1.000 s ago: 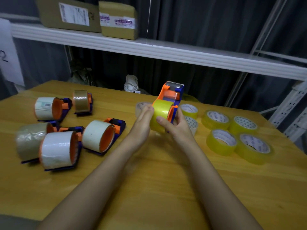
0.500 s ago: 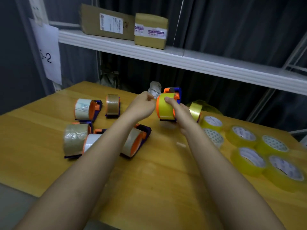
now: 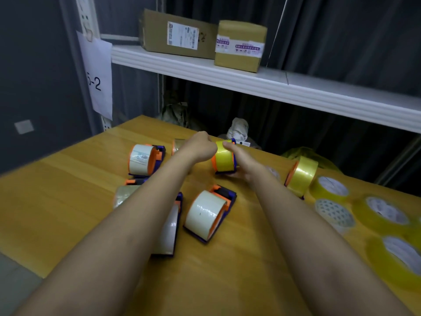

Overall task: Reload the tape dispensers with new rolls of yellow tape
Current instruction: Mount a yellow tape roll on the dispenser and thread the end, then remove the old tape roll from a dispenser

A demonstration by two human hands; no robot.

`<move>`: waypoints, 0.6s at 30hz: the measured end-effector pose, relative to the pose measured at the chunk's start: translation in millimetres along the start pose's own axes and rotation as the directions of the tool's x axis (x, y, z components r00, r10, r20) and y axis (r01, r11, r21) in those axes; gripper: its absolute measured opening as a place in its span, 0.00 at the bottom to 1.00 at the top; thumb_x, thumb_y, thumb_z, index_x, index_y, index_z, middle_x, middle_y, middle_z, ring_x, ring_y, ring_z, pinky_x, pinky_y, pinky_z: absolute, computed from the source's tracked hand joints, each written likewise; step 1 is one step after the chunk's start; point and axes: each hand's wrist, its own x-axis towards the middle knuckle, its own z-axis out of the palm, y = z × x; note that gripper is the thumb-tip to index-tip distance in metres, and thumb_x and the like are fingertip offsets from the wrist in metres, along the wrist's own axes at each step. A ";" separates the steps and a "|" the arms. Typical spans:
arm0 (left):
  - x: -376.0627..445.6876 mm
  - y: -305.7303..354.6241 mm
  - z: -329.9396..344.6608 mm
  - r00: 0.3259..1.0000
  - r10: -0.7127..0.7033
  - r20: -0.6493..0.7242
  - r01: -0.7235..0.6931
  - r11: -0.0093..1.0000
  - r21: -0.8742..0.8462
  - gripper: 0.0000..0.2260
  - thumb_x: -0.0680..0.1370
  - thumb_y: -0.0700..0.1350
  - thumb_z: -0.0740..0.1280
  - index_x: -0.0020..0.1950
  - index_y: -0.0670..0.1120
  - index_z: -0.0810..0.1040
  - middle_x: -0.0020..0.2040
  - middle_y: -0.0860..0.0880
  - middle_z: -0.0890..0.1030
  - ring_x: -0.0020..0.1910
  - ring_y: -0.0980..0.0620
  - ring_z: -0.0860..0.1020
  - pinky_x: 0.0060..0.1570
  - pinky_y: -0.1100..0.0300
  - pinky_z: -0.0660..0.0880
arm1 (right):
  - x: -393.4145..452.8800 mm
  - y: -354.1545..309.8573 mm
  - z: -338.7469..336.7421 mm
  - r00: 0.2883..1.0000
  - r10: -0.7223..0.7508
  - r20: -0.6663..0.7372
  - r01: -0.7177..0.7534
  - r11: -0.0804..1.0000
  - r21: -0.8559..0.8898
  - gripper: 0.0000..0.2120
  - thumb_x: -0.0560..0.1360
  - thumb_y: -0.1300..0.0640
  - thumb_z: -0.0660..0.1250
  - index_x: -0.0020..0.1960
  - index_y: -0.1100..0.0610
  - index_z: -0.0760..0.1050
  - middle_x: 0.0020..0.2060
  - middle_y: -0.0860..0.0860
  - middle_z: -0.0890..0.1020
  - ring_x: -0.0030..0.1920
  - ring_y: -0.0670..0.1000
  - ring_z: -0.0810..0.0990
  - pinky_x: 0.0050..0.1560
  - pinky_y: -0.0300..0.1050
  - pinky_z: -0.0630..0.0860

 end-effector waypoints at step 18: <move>-22.0 -6.4 9.2 0.959 -0.047 0.279 -0.034 0.960 0.279 0.21 0.82 0.51 0.56 0.72 0.42 0.66 0.70 0.42 0.70 0.67 0.44 0.69 0.57 0.56 0.66 | -41.8 7.4 -12.7 0.677 -0.696 0.238 0.361 0.032 -0.932 0.16 0.81 0.54 0.59 0.65 0.59 0.73 0.61 0.56 0.76 0.61 0.57 0.72 0.54 0.49 0.70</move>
